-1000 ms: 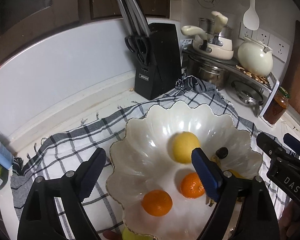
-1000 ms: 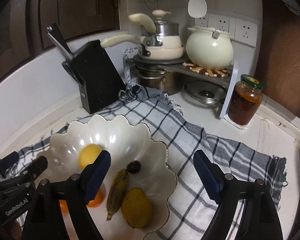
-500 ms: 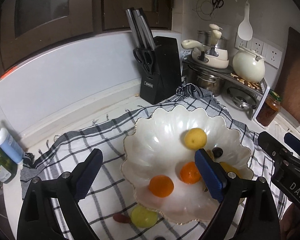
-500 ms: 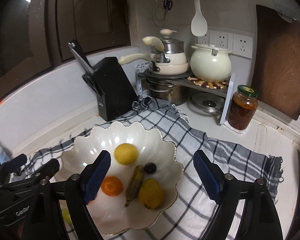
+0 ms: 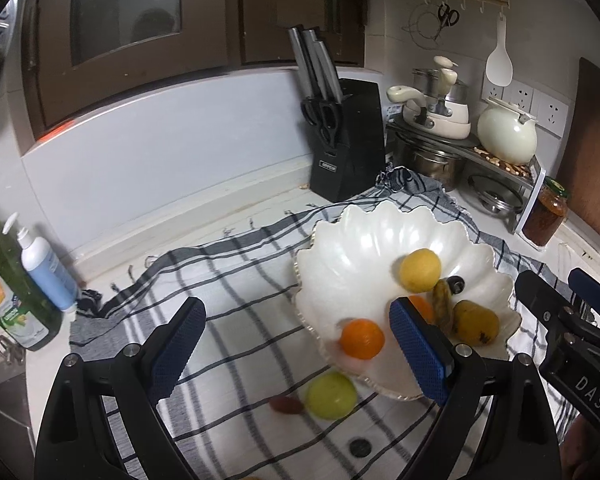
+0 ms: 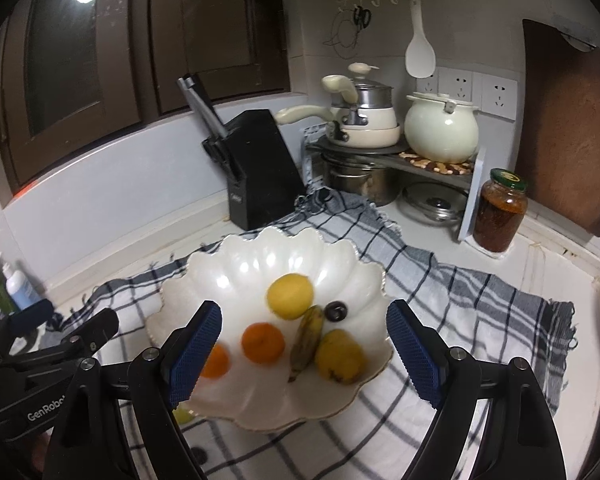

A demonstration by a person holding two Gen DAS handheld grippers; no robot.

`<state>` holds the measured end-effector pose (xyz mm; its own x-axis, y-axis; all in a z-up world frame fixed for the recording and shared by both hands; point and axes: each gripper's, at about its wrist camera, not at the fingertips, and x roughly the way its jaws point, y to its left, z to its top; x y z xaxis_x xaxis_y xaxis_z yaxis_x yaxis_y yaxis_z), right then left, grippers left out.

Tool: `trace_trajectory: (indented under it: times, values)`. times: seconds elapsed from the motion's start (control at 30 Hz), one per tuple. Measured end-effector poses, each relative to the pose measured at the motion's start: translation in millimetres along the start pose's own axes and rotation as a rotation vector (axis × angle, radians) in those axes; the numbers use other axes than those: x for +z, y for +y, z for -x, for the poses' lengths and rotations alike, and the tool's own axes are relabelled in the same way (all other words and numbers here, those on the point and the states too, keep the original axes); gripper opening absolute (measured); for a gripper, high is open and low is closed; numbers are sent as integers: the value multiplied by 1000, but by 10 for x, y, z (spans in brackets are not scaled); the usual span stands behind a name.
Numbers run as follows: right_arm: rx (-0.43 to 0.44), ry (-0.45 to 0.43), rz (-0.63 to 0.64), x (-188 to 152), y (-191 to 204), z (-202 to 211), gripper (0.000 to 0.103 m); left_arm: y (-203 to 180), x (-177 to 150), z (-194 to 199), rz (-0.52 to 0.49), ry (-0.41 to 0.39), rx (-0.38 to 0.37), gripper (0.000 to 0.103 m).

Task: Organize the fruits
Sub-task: 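Raise both open tools and move them back over the towel, then close the left tool on the small yellow fruit while the right tool closes on a dark plum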

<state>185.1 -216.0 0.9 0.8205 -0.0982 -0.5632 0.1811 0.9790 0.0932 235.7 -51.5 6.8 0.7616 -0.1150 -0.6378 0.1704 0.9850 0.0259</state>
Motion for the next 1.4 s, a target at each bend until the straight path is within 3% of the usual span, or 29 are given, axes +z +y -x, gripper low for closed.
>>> trace_trajectory:
  times: [0.5,0.97,1.17,1.4]
  values:
    - [51,20,51,-407,230,110,85,278,-481,248,21,-14,71,94]
    - [97,85,139,-932,457,25,84,456,-1070,136,44,68,102,93]
    - [112,107,149,-1108,478,-13,83,462,-1258,52,39,106,86,84]
    - [123,159,150,-1276,475,-109,69,423,-1417,-51,23,144,65,71]
